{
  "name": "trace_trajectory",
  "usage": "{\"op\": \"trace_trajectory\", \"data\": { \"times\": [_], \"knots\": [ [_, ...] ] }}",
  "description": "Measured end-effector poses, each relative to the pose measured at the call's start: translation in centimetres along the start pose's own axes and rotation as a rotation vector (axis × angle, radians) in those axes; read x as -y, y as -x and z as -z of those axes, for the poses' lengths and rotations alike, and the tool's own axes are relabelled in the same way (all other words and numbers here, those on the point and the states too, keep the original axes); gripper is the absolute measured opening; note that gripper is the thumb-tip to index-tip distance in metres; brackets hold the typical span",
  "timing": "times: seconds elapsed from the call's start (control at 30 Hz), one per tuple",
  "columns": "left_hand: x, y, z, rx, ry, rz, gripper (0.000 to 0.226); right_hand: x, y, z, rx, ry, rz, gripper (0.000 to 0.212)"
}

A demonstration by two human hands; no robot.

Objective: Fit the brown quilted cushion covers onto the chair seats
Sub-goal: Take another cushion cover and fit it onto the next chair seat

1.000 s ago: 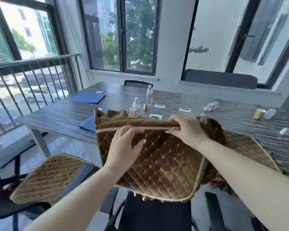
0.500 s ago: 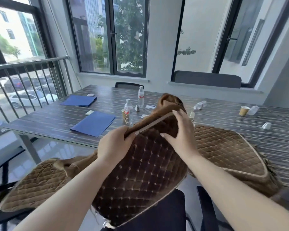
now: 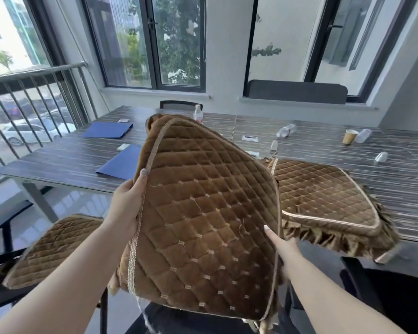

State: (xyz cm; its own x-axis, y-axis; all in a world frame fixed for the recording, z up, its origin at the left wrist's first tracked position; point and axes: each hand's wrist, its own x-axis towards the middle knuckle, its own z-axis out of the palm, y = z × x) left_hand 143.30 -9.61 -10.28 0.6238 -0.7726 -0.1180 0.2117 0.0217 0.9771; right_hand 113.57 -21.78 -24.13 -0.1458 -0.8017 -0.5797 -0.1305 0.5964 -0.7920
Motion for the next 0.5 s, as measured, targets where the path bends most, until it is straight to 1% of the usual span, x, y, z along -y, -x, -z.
{"op": "trace_trajectory", "data": {
  "times": [0.03,0.1,0.13,0.23,0.27,0.33,0.37,0.4,0.47,0.5],
  "knots": [
    [0.5,-0.2,0.3,-0.009,0.003,0.018,0.043,-0.7,0.0,0.1,0.02,0.005,-0.04,0.135],
    [1.5,-0.5,1.1,-0.042,0.005,0.055,0.039,-2.3,-0.7,0.5,0.051,0.01,-0.069,0.117],
    [2.0,-0.7,1.4,-0.062,0.001,0.077,0.039,-3.1,-0.9,0.5,0.053,0.034,-0.081,0.112],
    [3.8,-1.6,2.7,-0.145,-0.105,0.118,0.04,-5.0,-0.9,1.0,0.054,0.06,-0.067,0.088],
    [4.8,-1.9,3.2,-0.175,-0.164,0.133,0.039,-5.7,-1.5,1.2,0.04,0.07,-0.056,0.085],
    [7.4,-2.2,4.3,-0.201,-0.33,0.193,0.041,-7.4,-2.0,1.6,-0.018,0.17,-0.086,0.091],
    [8.5,-2.2,4.9,-0.195,-0.414,0.234,0.043,-8.3,-2.2,2.2,-0.028,0.207,-0.092,0.087],
    [10.1,-2.2,5.4,-0.173,-0.483,0.291,0.044,-9.6,-3.0,2.7,-0.043,0.245,-0.083,0.078],
    [12.4,-1.9,5.7,-0.109,-0.554,0.395,0.039,-9.9,-1.6,3.3,-0.078,0.33,-0.073,0.06],
    [13.6,-1.8,5.6,-0.079,-0.582,0.441,0.036,-10.2,-1.3,3.7,-0.089,0.364,-0.071,0.055]
  ]
}}
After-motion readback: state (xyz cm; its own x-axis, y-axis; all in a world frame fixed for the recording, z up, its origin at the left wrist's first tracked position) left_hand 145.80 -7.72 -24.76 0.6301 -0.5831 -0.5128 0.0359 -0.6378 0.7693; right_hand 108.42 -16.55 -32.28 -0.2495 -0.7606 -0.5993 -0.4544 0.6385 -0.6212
